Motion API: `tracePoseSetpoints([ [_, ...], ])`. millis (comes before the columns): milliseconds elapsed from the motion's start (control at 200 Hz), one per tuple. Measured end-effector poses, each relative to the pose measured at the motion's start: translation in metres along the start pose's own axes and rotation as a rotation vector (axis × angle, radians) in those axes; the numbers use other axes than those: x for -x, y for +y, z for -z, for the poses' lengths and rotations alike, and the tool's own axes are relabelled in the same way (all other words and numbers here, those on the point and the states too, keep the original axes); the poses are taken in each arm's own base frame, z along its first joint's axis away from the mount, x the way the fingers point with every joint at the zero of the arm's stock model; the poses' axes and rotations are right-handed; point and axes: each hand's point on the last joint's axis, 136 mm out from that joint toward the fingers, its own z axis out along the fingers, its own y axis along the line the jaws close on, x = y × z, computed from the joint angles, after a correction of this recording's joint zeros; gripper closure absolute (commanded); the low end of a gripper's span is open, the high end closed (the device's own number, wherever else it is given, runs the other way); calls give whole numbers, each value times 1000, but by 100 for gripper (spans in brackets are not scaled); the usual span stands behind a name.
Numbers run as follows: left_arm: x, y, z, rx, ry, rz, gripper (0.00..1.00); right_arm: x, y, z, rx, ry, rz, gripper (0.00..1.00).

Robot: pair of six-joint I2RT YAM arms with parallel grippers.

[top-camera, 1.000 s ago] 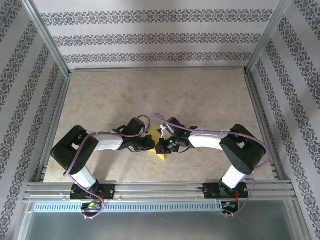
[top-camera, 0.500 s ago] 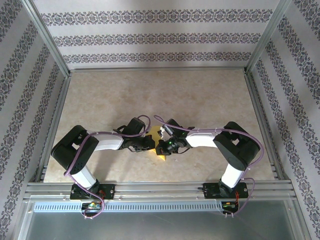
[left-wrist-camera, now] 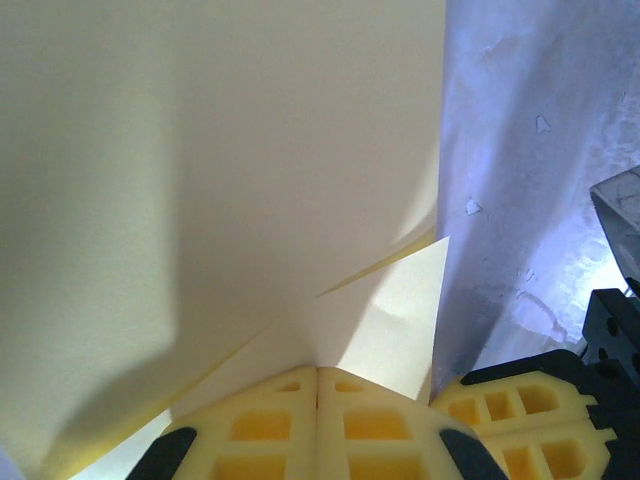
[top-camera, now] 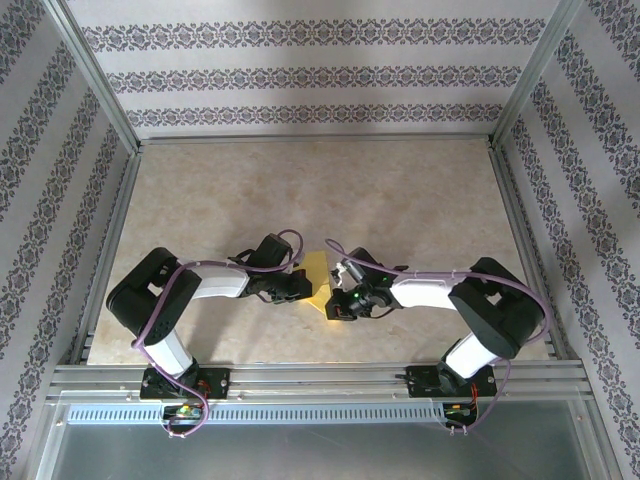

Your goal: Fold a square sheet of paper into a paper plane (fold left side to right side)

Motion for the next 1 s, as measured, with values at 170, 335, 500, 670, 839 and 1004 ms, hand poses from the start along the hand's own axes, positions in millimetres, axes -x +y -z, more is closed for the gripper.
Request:
tracePoseSetpoints([
  [170,1,-1,0,-2,1,0,100,-8,-8,7,2,-9,-29,100],
  [335,0,-1,0,-2,2,0,100,-13,-15,14,-7,-10,-53,100],
  [500,1,-1,0,-2,1,0,97,-15,-20,27,-24,-17,-81,91],
  [670,4,-4,2,-3,-8,2,90,6,-8,48,8,-98,-23,69],
  [839,28,-26,21,-35,-68,-18,79,35,-1,62,22,-189,59,53],
  [1004,64,-36,67,-57,-206,-35,71,56,7,61,25,-230,164,48],
])
